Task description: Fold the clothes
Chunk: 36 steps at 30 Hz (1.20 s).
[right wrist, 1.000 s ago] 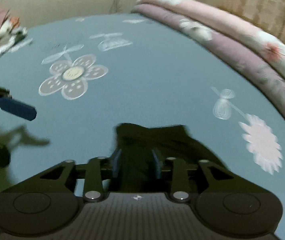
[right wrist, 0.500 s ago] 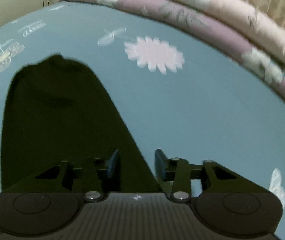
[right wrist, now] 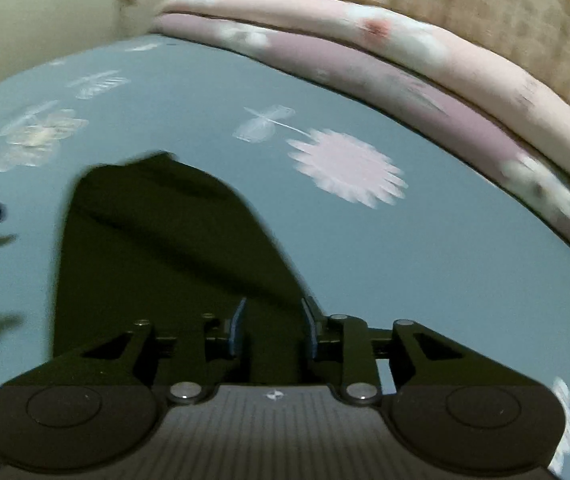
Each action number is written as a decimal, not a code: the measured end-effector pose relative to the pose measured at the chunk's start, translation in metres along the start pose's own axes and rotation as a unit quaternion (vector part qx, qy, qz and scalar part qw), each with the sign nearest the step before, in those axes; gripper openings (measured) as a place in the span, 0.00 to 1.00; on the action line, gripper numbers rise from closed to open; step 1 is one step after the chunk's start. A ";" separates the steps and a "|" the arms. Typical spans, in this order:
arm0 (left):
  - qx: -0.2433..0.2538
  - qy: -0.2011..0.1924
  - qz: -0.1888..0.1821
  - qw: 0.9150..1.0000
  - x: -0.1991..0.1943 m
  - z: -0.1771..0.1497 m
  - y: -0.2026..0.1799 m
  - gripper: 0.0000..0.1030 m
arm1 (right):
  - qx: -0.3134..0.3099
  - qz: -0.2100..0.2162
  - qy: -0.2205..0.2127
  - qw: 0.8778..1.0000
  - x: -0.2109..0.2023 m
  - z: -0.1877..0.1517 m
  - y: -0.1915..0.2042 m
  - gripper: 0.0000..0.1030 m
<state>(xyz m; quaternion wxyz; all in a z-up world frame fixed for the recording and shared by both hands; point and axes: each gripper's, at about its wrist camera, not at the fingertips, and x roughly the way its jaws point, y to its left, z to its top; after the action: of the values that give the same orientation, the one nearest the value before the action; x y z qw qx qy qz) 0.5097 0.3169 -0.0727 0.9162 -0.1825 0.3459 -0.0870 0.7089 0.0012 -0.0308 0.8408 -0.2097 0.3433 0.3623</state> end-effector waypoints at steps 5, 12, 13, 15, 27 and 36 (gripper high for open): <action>-0.019 -0.010 0.012 1.000 -0.011 0.005 0.013 0.89 | 0.009 0.041 0.005 0.999 0.031 0.034 0.044 0.32; -0.040 -0.024 0.020 0.999 -0.019 0.008 0.028 0.89 | 0.033 0.021 -0.003 0.999 0.102 0.064 0.072 0.38; -0.044 -0.027 0.017 0.999 -0.021 0.009 0.030 0.89 | 0.049 0.023 -0.015 0.998 0.106 0.069 0.070 0.38; -0.049 -0.034 0.014 0.998 -0.024 0.010 0.033 0.89 | 0.066 0.018 -0.024 0.997 0.116 0.077 0.070 0.38; -0.054 -0.044 0.009 0.998 -0.034 0.011 0.034 0.89 | -0.012 0.015 0.027 0.999 0.093 0.084 0.101 0.49; -0.051 -0.046 0.002 0.998 -0.033 0.011 0.033 0.89 | 0.006 0.007 0.003 1.000 0.118 0.093 0.110 0.58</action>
<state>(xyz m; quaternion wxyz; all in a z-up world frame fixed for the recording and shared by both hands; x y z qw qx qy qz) 0.4929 0.3596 -0.0581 0.9209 -0.2325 0.3074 -0.0590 0.7250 0.1831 -0.0649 0.8383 -0.2034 0.3490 0.3661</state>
